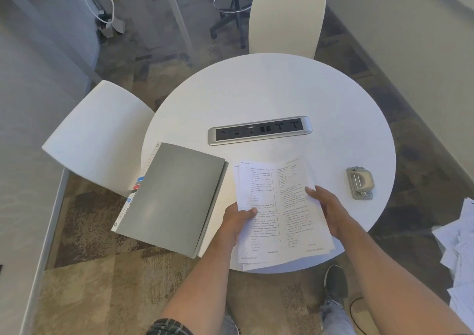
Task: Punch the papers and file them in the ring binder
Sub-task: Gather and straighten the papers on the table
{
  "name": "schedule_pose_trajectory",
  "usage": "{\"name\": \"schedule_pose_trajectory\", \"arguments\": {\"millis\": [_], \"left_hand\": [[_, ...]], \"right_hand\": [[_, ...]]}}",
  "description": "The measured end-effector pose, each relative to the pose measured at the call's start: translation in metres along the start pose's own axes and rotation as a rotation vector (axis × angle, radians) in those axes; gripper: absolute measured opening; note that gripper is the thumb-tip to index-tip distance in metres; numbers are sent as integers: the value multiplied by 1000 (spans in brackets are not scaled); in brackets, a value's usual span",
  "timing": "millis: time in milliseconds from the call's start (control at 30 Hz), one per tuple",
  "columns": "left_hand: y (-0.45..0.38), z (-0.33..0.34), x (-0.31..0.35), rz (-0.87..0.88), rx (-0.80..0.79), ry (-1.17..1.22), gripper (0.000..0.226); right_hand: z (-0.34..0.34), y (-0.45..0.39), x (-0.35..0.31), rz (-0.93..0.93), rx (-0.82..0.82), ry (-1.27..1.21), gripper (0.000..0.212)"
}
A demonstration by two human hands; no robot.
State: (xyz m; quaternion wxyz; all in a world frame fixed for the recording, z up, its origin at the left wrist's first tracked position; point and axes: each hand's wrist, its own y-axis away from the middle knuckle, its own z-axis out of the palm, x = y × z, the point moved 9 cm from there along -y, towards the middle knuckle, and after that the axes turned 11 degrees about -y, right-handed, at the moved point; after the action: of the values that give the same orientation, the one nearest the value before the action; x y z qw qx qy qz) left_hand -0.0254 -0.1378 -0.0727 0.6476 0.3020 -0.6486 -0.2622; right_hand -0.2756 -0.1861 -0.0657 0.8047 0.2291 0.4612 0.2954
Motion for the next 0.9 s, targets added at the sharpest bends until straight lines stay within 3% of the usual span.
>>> {"name": "schedule_pose_trajectory", "arguments": {"millis": [67, 167, 300, 367, 500, 567, 700, 800, 900], "left_hand": [[-1, -1, 2, 18, 33, -3, 33], [-2, -3, 12, 84, 73, -14, 36], [-1, -13, 31, 145, 195, -79, 68], [-1, -11, 40, 158, 169, -14, 81], [-4, 9, 69, 241, -129, 149, 64], [-4, 12, 84, 286, -185, 103, 64], [0, 11, 117, 375, -125, -100, 50], [3, 6, 138, 424, -53, -115, 34], [8, 2, 157, 490, -10, -84, 36]], "right_hand": [[-6, -6, -4, -33, 52, 90, 39], [-14, -11, -5, -47, 75, 171, 39], [-16, -12, -9, -87, 30, 147, 45], [-12, -11, -15, -119, -2, 115, 49], [2, -9, -39, -246, -36, 18, 46], [11, -8, -54, -294, -58, 12, 44], [35, -5, -82, -360, -72, 103, 52], [49, 0, -102, -455, -58, 118, 54], [61, 8, -119, -563, -95, 74, 45]]}}
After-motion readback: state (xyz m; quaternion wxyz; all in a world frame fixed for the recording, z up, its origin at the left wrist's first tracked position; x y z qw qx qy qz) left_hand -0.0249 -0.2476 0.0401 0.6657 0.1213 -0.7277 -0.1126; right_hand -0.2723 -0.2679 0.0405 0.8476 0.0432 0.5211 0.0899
